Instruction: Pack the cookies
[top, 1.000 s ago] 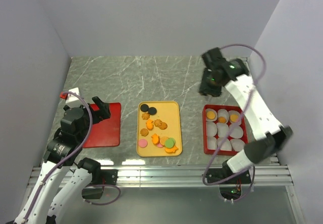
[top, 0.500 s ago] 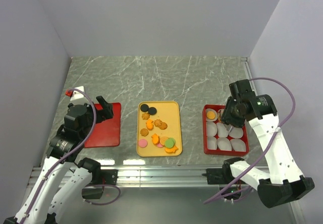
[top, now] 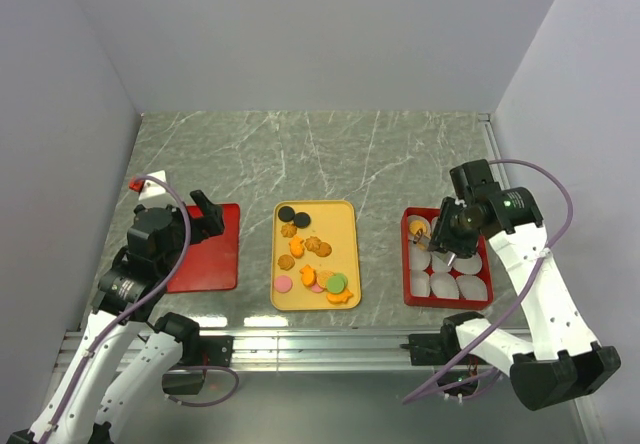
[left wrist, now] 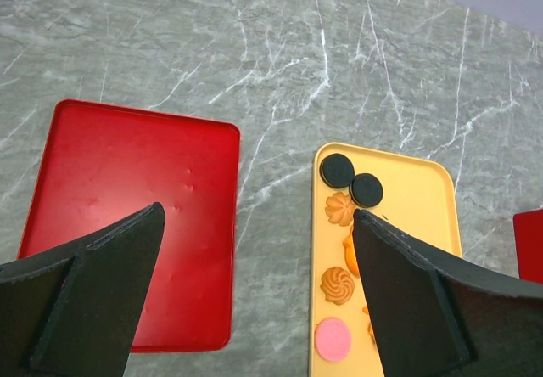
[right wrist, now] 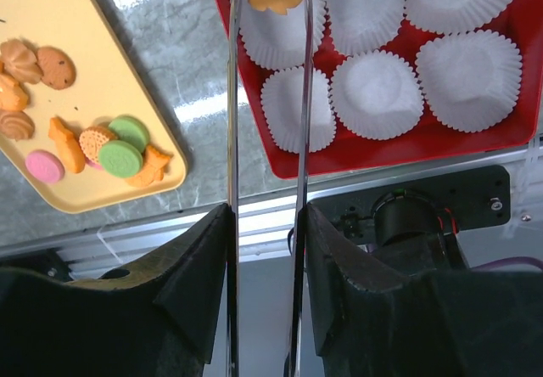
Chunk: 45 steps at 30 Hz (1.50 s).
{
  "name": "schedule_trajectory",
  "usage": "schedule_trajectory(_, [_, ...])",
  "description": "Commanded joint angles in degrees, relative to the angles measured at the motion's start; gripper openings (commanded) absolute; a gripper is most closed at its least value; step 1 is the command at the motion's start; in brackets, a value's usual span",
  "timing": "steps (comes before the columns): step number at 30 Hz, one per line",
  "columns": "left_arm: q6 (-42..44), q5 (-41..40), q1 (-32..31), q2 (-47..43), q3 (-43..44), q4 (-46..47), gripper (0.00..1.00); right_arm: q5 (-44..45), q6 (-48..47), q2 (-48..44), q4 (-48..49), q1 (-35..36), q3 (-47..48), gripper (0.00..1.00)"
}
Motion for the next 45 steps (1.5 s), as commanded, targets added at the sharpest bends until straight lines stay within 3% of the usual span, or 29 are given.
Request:
schedule_trajectory(1, [0.2,-1.3,0.3,-0.7,0.1,1.9,1.0,-0.4,-1.4,0.7,0.6,-0.2,-0.4,0.46])
schedule_trajectory(20, [-0.1,-2.6,0.4,-0.9,0.5,1.3,0.99,-0.8,-2.7,1.9,2.2,-0.3,-1.9,0.54])
schedule_trajectory(36, [-0.2,-2.6,0.3,-1.5,0.4,1.3,0.99,-0.8,-3.5,4.5,1.6,0.9,8.3,0.54])
schedule_trajectory(40, [-0.2,-2.5,0.3,-1.9,0.4,1.3,0.99,0.1,-0.7,7.2,2.0,8.6,13.4,0.54])
schedule_trajectory(45, [0.0,-2.4,0.5,-1.6,0.5,1.2,0.99,1.7,3.5,14.4,3.7,23.4,17.9,0.54])
